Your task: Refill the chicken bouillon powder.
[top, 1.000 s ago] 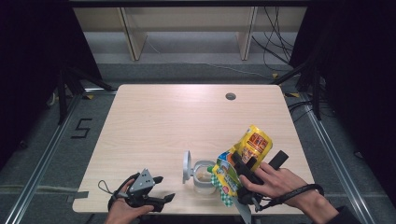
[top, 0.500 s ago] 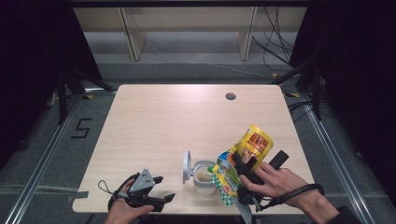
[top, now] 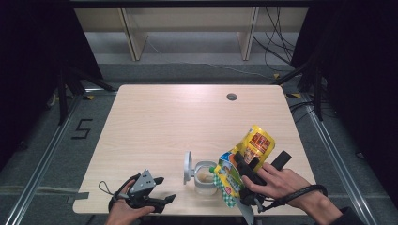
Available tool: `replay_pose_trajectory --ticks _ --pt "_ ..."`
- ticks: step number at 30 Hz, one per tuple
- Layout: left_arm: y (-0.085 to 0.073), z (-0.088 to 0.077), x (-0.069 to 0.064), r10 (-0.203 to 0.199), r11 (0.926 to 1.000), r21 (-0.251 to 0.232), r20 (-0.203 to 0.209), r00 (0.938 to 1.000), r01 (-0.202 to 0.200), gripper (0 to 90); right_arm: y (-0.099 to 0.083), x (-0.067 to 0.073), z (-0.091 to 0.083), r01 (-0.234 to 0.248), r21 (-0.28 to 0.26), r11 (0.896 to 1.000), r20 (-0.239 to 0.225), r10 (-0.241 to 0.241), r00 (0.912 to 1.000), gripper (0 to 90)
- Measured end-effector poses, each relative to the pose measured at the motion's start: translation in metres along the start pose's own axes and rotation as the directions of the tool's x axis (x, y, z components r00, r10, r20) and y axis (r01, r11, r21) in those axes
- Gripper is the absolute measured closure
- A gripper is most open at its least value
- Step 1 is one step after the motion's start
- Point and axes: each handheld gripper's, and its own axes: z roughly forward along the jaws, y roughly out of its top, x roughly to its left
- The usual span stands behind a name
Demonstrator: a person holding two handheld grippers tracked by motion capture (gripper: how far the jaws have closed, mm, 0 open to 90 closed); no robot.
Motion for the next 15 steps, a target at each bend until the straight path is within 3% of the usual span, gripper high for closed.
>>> replay_pose_trajectory --ticks 6,8,12,14,15 --pt "-0.0001 -0.0004 0.0001 0.004 1.0000 0.001 -0.003 1.0000 -0.004 25.7 -0.0011 0.0003 -0.0009 0.003 0.004 1.000 0.002 -0.003 1.0000 59.2" --pt "0.0001 -0.0006 0.0006 0.010 0.9999 0.007 -0.001 0.9999 -0.010 25.7 -0.0006 0.0025 -0.0016 -0.035 0.008 0.999 0.002 0.035 0.9994 59.2" --pt "0.0001 -0.0006 0.0003 0.004 1.0000 0.006 -0.001 1.0000 -0.004 25.7 -0.0020 0.0005 -0.0011 0.010 0.007 1.000 -0.002 -0.010 1.0000 59.2" --pt "0.0001 -0.0006 0.0004 0.005 1.0000 0.007 -0.001 1.0000 -0.005 25.7 0.0003 0.0053 -0.0025 -0.084 0.019 0.996 -0.005 0.084 0.9964 59.2" --pt "0.0000 -0.0006 0.0003 0.005 1.0000 0.007 -0.001 1.0000 -0.005 25.6 0.0002 0.0054 -0.0014 -0.086 0.005 0.996 0.003 0.086 0.9963 59.3"
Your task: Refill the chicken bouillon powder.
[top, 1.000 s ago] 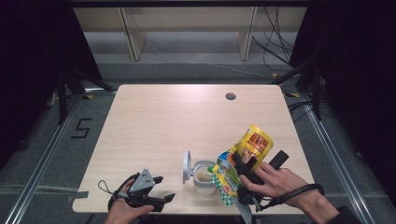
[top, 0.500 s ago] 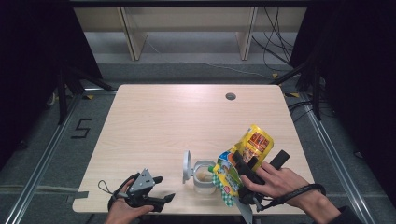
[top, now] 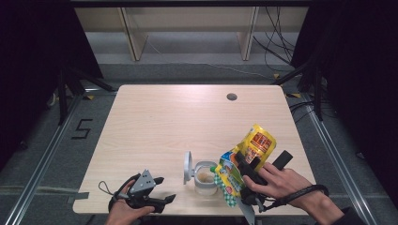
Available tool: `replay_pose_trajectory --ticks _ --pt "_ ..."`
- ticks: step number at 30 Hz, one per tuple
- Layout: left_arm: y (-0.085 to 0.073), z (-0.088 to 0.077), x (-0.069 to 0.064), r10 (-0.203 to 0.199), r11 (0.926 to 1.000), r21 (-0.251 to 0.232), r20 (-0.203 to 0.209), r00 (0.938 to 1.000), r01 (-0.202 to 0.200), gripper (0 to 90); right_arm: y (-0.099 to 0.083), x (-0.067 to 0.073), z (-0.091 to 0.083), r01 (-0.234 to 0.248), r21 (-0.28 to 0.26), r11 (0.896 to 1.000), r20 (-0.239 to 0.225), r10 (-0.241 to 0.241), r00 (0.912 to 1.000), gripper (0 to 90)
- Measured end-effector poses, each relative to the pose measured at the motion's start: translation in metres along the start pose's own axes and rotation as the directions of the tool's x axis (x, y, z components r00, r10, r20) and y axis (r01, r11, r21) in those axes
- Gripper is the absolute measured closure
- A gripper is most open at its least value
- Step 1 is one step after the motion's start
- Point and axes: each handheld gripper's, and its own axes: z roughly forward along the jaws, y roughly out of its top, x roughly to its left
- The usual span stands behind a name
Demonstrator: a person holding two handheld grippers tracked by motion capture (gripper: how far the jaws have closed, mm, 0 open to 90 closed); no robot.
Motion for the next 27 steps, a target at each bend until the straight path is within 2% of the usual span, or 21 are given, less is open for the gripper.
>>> replay_pose_trajectory --ticks 3,7,14,27 --pt "0.0000 0.0003 0.0000 0.005 1.0000 -0.005 -0.002 1.0000 -0.005 25.7 -0.0008 -0.0030 -0.0004 0.054 0.007 0.999 -0.005 -0.054 0.9985 59.3" --pt "0.0000 0.0000 -0.0002 0.000 1.0000 -0.005 -0.003 1.0000 0.000 25.7 -0.0007 -0.0025 -0.0008 0.035 0.010 0.999 -0.004 -0.035 0.9994 59.3" --pt "0.0000 -0.0001 -0.0002 -0.001 1.0000 -0.006 -0.003 1.0000 0.001 25.7 -0.0016 -0.0030 -0.0005 0.049 0.011 0.999 -0.005 -0.049 0.9988 60.0" --pt "-0.0001 0.0000 -0.0001 -0.001 1.0000 -0.006 -0.003 1.0000 0.001 25.7 -0.0017 -0.0017 -0.0002 0.043 0.007 0.999 -0.003 -0.043 0.9991 60.7"
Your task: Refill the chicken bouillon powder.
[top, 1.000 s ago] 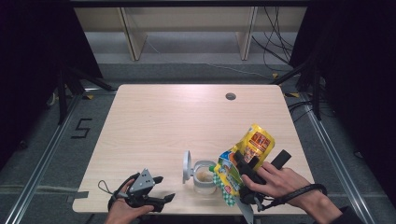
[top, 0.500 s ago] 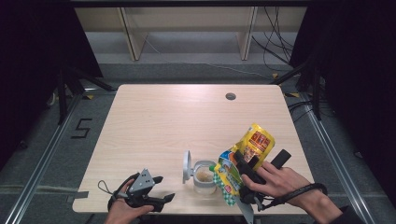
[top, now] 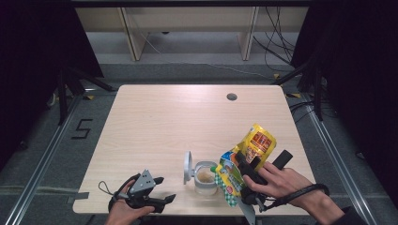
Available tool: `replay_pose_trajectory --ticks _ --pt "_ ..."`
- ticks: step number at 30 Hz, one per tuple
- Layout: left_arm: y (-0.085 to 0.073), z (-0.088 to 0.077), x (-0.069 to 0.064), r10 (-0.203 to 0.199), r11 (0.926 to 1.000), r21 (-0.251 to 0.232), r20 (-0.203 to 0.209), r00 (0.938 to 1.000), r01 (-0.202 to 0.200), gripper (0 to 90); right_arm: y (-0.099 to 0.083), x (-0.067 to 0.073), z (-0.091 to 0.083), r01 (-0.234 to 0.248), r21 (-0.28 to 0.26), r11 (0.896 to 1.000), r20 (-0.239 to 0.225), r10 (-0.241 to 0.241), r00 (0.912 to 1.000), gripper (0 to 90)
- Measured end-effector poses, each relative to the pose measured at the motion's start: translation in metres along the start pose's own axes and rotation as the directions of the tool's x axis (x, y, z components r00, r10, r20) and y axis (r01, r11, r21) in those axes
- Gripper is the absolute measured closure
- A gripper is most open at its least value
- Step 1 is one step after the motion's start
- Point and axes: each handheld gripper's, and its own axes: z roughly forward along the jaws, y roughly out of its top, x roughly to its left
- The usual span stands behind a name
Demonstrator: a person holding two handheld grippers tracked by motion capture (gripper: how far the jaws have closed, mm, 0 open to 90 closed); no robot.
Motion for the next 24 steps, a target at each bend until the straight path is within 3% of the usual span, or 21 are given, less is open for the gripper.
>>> replay_pose_trajectory --ticks 24 --pt "0.0000 0.0000 -0.0001 0.001 1.0000 0.000 -0.001 1.0000 -0.001 25.7 -0.0013 -0.0008 -0.0013 0.021 0.005 1.000 -0.004 -0.021 0.9998 61.7"
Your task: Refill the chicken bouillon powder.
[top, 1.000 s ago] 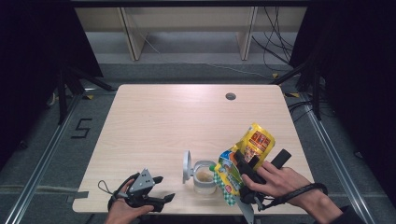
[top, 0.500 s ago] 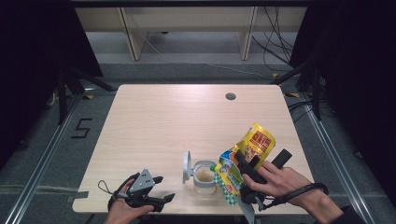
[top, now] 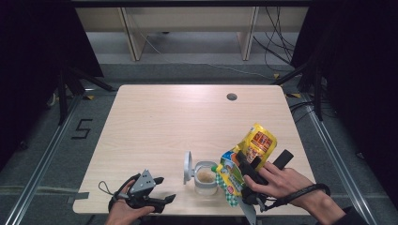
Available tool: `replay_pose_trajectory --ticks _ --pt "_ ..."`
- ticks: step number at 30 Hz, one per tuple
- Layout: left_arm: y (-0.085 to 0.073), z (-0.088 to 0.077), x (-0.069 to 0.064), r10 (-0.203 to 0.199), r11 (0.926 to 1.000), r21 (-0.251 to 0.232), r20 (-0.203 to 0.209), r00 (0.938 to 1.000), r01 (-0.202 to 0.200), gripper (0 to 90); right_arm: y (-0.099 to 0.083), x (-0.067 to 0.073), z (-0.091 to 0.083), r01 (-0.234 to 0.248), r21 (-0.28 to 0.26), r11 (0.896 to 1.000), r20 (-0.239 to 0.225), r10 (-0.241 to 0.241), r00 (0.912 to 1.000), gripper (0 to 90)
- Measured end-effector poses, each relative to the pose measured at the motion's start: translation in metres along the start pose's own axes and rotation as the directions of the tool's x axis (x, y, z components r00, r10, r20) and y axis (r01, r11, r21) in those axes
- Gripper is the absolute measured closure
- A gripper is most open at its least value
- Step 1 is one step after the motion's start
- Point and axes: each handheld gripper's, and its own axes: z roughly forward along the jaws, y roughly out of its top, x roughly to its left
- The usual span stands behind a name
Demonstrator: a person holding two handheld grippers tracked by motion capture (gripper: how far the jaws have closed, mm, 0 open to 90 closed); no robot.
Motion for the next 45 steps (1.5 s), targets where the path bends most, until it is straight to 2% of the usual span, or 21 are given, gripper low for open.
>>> replay_pose_trajectory --ticks 8,18,26,29,45 --pt "0.0000 -0.0001 0.0000 -0.001 1.0000 0.000 0.000 1.0000 0.001 25.7 0.0005 -0.0011 -0.0004 0.013 -0.002 1.000 0.004 -0.013 0.9999 62.3" --pt "-0.0003 0.0007 0.0003 -0.002 1.0000 -0.010 0.006 1.0000 0.002 25.6 0.0000 -0.0007 -0.0004 0.008 0.000 1.000 0.004 -0.008 1.0000 62.8" --pt "0.0000 -0.0002 -0.0001 0.007 1.0000 0.001 -0.001 1.0000 -0.007 25.6 0.0002 -0.0012 -0.0001 0.015 0.000 1.000 0.004 -0.015 0.9999 62.9" --pt "-0.0003 0.0006 0.0000 0.003 0.9999 -0.010 0.006 1.0000 -0.003 25.6 0.0001 -0.0018 -0.0005 0.017 0.000 1.000 0.009 -0.017 0.9998 62.9" --pt "0.0000 0.0000 0.0001 0.006 1.0000 0.000 0.001 1.0000 -0.006 25.6 0.0001 -0.0013 -0.0004 0.026 0.000 1.000 0.006 -0.026 0.9997 64.1"
